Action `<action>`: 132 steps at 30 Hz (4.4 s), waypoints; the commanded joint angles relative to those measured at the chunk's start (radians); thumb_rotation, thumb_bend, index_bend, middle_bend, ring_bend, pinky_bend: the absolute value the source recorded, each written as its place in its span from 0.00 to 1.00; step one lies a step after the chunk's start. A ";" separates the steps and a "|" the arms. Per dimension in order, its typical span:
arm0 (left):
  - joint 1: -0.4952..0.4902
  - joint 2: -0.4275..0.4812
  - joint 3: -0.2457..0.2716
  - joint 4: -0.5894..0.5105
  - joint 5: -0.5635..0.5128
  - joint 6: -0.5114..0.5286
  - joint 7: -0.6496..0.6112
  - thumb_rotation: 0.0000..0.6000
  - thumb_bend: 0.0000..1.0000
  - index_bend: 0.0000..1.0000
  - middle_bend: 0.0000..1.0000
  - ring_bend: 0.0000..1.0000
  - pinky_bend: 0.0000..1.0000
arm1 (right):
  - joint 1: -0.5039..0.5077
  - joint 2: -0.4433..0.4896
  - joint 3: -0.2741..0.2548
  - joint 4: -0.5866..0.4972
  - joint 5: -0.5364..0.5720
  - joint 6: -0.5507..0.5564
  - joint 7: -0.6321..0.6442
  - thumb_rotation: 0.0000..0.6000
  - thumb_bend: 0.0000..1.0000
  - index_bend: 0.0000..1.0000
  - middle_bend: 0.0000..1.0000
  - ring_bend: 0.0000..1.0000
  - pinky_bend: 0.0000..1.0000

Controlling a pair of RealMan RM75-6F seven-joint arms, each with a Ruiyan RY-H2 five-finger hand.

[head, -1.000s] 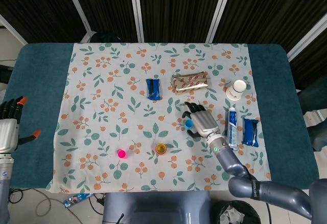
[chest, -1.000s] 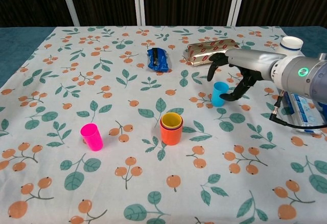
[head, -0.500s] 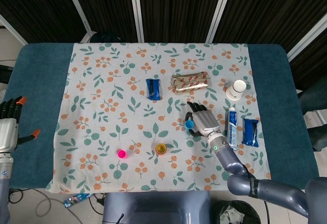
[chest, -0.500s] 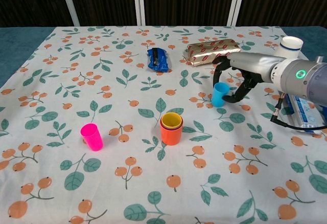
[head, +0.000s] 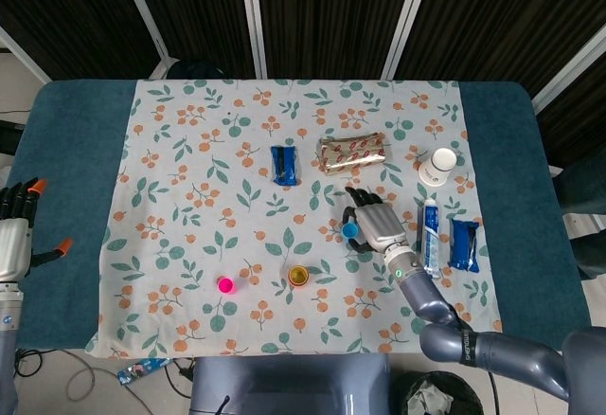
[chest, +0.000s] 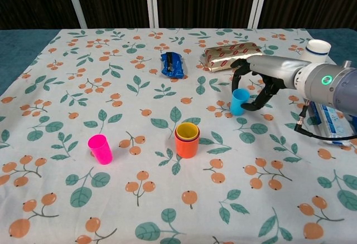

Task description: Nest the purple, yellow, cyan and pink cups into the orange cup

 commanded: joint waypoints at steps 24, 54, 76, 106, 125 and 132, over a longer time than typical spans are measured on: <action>0.026 0.047 -0.008 -0.088 0.039 -0.034 0.039 1.00 0.14 0.09 0.01 0.00 0.02 | -0.025 0.186 -0.045 -0.449 -0.049 0.052 -0.032 1.00 0.41 0.46 0.00 0.05 0.14; 0.037 0.081 -0.021 -0.146 0.027 -0.108 0.079 1.00 0.14 0.08 0.01 0.00 0.01 | 0.042 0.093 -0.060 -0.448 0.036 0.101 -0.109 1.00 0.41 0.47 0.00 0.05 0.14; 0.046 0.081 -0.037 -0.146 0.034 -0.113 0.085 1.00 0.14 0.08 0.01 0.00 0.01 | 0.078 0.051 -0.063 -0.406 0.074 0.094 -0.113 1.00 0.41 0.47 0.00 0.05 0.14; 0.054 0.101 -0.031 -0.176 0.074 -0.129 0.067 1.00 0.11 0.08 0.01 0.00 0.01 | -0.188 0.379 -0.262 -0.499 -0.246 0.439 -0.052 1.00 0.41 0.05 0.00 0.02 0.12; -0.061 0.165 -0.009 -0.418 0.210 -0.260 0.163 1.00 0.10 0.23 0.01 0.00 0.01 | -0.525 0.343 -0.398 -0.181 -0.456 0.761 0.193 1.00 0.41 0.05 0.00 0.01 0.10; -0.176 0.168 -0.036 -0.578 0.109 -0.432 0.385 1.00 0.10 0.23 0.01 0.00 0.01 | -0.534 0.331 -0.379 -0.159 -0.463 0.734 0.203 1.00 0.41 0.05 0.00 0.01 0.10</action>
